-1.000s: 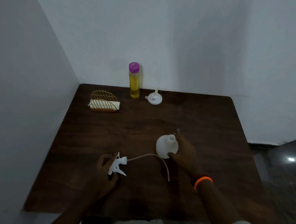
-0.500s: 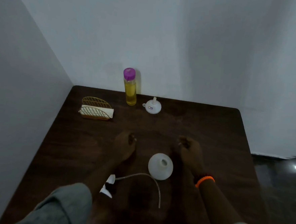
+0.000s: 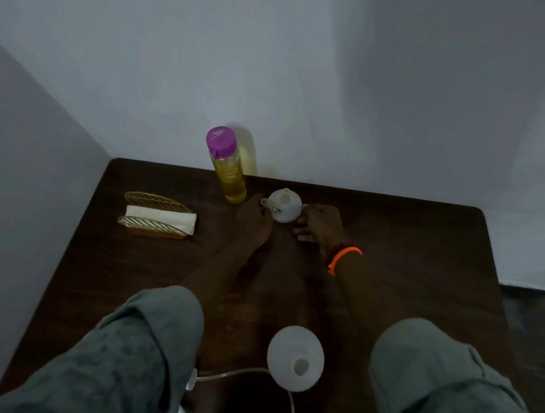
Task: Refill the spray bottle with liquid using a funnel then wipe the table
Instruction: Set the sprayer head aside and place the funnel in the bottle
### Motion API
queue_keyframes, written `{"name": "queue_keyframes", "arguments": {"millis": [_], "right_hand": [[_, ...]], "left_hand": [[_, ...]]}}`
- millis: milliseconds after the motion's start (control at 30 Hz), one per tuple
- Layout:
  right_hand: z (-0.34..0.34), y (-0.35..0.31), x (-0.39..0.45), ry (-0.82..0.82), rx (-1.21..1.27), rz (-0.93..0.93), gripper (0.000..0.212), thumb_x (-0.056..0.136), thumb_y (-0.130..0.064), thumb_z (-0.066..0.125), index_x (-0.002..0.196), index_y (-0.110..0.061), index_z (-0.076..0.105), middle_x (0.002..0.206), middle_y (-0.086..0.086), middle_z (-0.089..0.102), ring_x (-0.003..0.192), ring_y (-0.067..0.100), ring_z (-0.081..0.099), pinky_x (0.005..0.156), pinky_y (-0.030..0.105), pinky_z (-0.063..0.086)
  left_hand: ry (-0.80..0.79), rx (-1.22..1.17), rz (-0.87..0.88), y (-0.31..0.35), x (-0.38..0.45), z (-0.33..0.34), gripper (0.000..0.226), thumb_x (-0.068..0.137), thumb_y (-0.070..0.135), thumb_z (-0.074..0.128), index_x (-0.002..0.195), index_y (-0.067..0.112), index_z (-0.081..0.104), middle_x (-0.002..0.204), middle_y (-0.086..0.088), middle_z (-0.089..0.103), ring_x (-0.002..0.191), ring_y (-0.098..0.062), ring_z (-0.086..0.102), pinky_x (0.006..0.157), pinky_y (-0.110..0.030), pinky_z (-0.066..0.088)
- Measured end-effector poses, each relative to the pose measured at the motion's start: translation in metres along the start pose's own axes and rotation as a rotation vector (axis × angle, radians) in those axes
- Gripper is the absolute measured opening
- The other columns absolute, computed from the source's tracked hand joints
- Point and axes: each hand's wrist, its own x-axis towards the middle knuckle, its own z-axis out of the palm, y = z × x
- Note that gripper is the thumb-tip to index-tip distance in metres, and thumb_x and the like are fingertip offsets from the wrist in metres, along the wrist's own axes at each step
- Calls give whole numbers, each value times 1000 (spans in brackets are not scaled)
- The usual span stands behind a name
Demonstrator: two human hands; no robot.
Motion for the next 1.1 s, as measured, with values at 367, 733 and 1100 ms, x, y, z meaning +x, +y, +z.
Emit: {"name": "queue_keyframes", "arguments": {"millis": [367, 733, 1100], "right_hand": [[13, -4, 8, 144, -89, -36, 30, 93, -24, 63, 109, 1, 68, 98, 18, 71, 80, 31, 73, 71, 50, 62], [-11, -7, -88, 272, 35, -193, 22, 90, -30, 67, 95, -10, 75, 90, 9, 74, 82, 23, 72, 67, 37, 63], [-34, 10, -206, 332, 302, -229, 18, 84, -27, 77, 80, -11, 71, 85, 11, 75, 75, 17, 74, 61, 29, 62]], "left_hand": [[15, 112, -2, 13, 0, 1, 40, 96, 6, 54, 135, 1, 58, 137, -19, 60, 128, -32, 55, 106, -33, 40], [67, -41, 101, 26, -82, -28, 33, 92, 11, 63, 125, 9, 62, 122, -5, 67, 110, -18, 63, 88, -19, 47], [31, -360, 25, 30, -172, -50, 19, 97, 32, 63, 102, 15, 71, 88, 7, 72, 86, -10, 71, 67, -7, 54]]}}
